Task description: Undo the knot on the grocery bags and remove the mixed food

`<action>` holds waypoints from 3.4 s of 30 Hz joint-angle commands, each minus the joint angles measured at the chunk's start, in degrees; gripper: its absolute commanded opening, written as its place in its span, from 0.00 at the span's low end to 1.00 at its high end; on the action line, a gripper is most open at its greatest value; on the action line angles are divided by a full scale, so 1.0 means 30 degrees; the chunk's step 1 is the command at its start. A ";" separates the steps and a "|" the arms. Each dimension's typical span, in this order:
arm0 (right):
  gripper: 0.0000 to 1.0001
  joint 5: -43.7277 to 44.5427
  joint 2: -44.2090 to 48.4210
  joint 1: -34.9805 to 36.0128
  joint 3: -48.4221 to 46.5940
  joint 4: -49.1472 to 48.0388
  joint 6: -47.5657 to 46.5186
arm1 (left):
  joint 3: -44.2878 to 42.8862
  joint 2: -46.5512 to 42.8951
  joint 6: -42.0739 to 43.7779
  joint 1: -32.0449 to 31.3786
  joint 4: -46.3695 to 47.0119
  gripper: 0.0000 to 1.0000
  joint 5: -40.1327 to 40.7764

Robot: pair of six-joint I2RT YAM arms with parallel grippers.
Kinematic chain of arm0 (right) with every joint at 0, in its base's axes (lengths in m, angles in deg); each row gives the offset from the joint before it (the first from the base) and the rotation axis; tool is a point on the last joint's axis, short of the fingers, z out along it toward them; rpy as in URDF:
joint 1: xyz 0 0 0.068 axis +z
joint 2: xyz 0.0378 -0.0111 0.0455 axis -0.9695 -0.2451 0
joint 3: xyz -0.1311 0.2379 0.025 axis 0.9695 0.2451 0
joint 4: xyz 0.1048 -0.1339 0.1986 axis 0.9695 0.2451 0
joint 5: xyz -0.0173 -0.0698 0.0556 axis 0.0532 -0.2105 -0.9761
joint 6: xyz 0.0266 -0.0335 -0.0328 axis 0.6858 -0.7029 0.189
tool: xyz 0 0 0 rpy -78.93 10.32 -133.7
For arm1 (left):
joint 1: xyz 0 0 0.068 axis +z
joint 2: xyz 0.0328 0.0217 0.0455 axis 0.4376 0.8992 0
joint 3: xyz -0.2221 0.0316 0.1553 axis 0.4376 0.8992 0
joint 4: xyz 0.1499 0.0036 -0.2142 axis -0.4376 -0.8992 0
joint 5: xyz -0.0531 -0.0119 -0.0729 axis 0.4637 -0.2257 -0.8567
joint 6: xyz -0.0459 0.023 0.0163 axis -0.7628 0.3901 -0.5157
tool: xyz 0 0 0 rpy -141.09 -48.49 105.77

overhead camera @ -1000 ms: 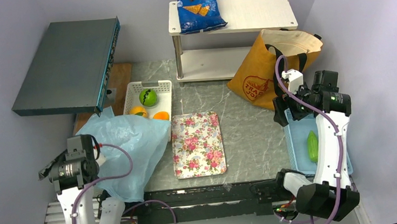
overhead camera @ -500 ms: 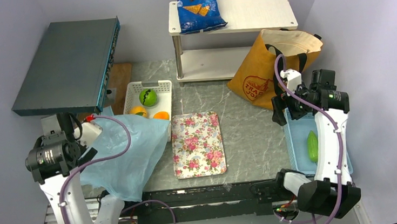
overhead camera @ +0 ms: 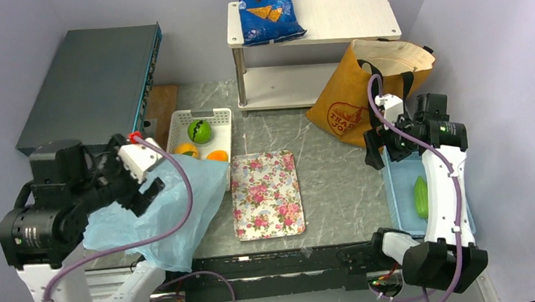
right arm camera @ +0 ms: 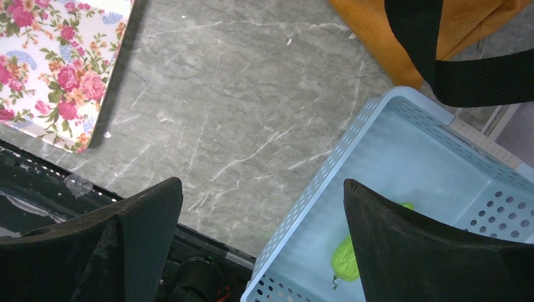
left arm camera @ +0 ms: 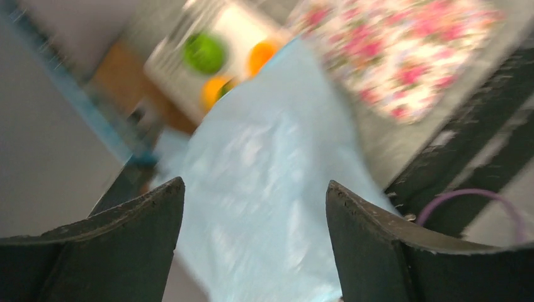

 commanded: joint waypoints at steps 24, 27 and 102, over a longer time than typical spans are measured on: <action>1.00 0.0828 0.1602 0.0194 0.1404 -0.0424 -0.0269 | 1.4332 -0.1002 0.0188 -1.0770 0.4617 0.00 1.3114; 1.00 0.0715 0.1547 0.0191 0.1603 -0.0522 -0.0128 | 1.5849 -0.4064 0.1864 -1.0414 0.3534 0.00 1.5338; 0.04 -0.1190 -0.6037 0.8646 -0.8590 0.1933 -0.1752 | 0.1329 0.7825 -0.6160 -1.0766 1.2616 0.86 -0.3320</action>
